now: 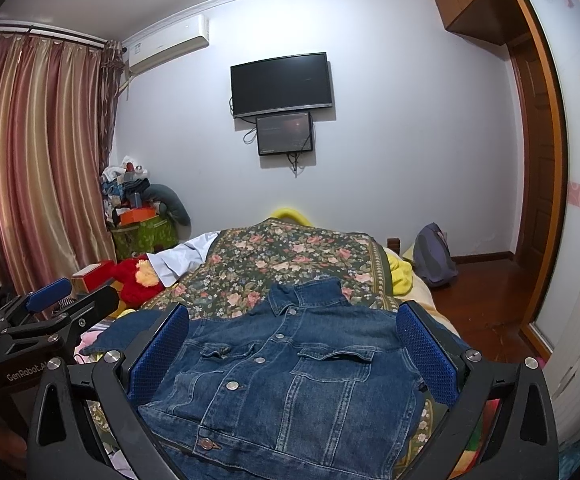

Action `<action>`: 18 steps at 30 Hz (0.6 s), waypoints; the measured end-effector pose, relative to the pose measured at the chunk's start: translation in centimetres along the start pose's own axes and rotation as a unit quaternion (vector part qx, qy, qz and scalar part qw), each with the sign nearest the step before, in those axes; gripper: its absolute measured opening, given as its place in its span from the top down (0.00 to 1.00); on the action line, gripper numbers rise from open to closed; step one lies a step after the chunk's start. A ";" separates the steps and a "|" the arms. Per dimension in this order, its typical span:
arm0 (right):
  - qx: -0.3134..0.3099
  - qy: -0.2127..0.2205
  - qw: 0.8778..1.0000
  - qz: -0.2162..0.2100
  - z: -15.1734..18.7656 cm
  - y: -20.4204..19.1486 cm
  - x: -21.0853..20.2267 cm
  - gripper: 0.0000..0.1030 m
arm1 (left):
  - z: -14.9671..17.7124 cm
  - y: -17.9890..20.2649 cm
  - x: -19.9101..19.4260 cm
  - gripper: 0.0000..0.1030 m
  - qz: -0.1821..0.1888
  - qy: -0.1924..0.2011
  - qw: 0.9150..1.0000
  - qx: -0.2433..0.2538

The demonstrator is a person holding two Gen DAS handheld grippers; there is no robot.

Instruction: Fold large clothes

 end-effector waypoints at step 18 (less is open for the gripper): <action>0.003 0.002 1.000 -0.001 -0.4 0.1 0.3 0.00 | -0.1 0.7 -0.4 0.00 0.004 0.006 1.000 0.004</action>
Point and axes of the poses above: each gripper's, at about its wrist camera, not at the fingertips, and x roughly the way its jaws point, y to its right, z to its underside, the point moved 9 cm from there along x, roughly the way its jaws point, and after that the axes turned 13 degrees about -y, right-handed, at the moved point
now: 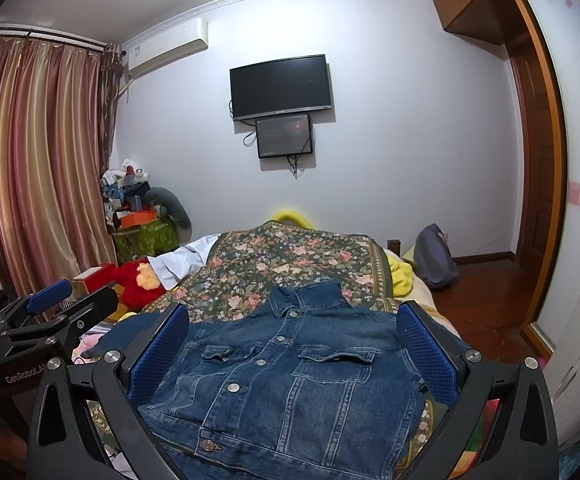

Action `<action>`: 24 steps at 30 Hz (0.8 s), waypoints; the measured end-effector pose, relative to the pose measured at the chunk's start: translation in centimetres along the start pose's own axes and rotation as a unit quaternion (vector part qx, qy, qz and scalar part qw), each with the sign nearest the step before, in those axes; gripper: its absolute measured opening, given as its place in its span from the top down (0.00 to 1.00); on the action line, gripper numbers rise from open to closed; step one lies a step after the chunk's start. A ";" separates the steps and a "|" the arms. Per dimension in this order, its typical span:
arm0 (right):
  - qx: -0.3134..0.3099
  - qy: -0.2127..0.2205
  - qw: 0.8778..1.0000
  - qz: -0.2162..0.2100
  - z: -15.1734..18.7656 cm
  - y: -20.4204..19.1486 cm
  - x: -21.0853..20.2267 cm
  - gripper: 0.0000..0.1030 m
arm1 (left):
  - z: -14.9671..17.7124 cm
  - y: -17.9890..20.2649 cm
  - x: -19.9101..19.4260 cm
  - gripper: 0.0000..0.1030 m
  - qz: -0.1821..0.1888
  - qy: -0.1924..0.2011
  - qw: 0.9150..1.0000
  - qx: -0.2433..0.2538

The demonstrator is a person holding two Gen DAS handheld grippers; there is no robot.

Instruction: Fold large clothes

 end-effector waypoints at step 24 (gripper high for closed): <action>0.003 -0.002 1.000 -0.002 0.0 -0.1 0.5 0.00 | 0.1 0.2 0.1 0.00 0.000 0.002 1.000 0.003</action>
Point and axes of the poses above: each gripper's, at about its wrist camera, not at the fingertips, and x roughly the way its jaws point, y to its right, z to its underside, the point moved 9 cm from there along x, roughly the way its jaws point, and after that the axes turned 13 degrees about -y, right-handed, at the moved point
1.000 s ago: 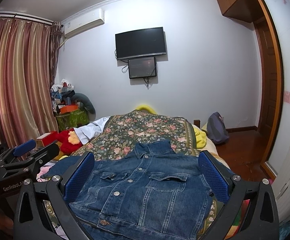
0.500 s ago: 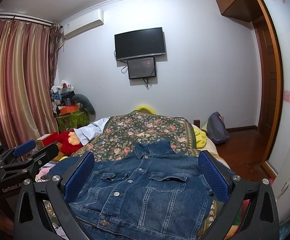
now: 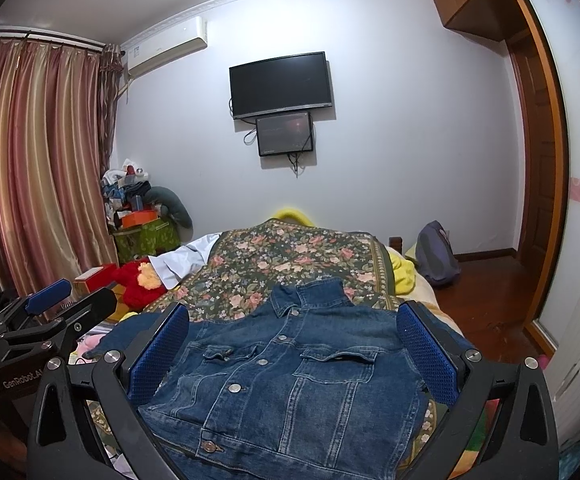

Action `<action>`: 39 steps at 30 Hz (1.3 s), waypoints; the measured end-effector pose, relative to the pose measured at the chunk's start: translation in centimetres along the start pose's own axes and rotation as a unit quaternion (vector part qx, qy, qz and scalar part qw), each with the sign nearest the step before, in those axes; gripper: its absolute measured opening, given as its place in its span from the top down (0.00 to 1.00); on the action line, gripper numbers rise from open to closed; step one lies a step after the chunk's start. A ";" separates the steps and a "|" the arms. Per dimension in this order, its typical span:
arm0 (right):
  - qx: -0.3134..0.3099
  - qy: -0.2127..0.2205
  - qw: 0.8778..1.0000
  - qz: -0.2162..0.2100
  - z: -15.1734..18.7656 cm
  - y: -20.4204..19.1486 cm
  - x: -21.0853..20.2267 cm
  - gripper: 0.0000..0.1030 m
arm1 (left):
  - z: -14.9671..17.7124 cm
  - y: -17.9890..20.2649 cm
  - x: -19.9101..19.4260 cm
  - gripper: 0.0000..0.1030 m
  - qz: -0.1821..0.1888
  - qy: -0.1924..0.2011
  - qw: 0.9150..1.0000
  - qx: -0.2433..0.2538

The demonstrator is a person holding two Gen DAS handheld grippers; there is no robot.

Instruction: Fold large clothes

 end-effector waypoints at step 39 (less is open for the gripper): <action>-0.144 -0.224 0.961 -0.079 -2.5 -11.9 33.6 0.00 | 10.8 -36.2 21.4 0.00 -0.224 -0.294 0.891 -0.263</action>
Point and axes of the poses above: each gripper's, at about its wrist camera, not at the fingertips, and x roughly the way its jaws point, y to its right, z to its underside, the point moved 9 cm from there along x, roughly the way its jaws point, and after that the axes turned 13 degrees about -y, right-handed, at the moved point
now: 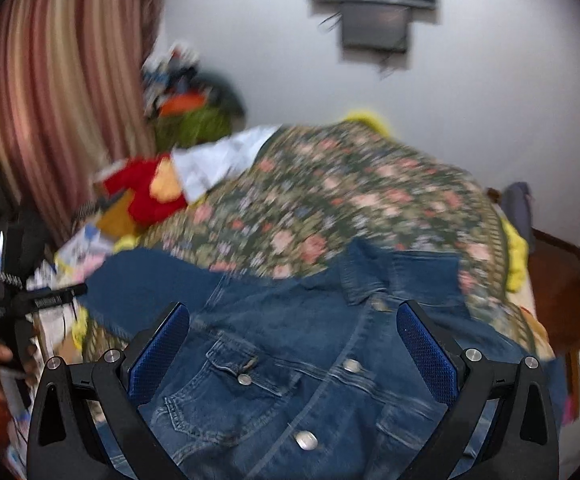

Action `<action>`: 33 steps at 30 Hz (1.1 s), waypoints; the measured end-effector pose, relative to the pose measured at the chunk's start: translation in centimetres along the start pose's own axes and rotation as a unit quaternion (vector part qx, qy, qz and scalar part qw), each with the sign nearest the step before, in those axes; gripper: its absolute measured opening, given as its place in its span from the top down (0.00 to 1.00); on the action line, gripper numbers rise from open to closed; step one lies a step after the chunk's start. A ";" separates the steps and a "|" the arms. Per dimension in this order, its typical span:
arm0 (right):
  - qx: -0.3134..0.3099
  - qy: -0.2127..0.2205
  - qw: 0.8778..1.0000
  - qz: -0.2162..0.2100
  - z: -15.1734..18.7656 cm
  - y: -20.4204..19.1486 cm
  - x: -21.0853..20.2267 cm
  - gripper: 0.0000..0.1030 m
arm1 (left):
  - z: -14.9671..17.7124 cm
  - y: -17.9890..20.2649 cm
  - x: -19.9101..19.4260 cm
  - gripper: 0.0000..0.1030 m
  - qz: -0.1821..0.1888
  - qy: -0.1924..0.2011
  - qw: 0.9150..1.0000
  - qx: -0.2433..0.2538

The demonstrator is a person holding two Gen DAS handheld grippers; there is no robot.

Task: Fold large clothes
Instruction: 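Grasp the jacket hem with the left gripper and lift it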

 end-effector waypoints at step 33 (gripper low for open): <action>-0.150 -0.290 0.944 -0.039 4.7 -11.4 23.2 0.00 | -2.0 -0.8 6.0 0.79 0.112 -0.037 0.992 -0.040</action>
Point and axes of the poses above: each gripper's, at about its wrist camera, not at the fingertips, and x roughly the way its jaws point, y to its right, z to its underside, the point moved 9 cm from there along x, roughly the way its jaws point, and after that the axes turned 13 degrees about -y, right-handed, at the moved point
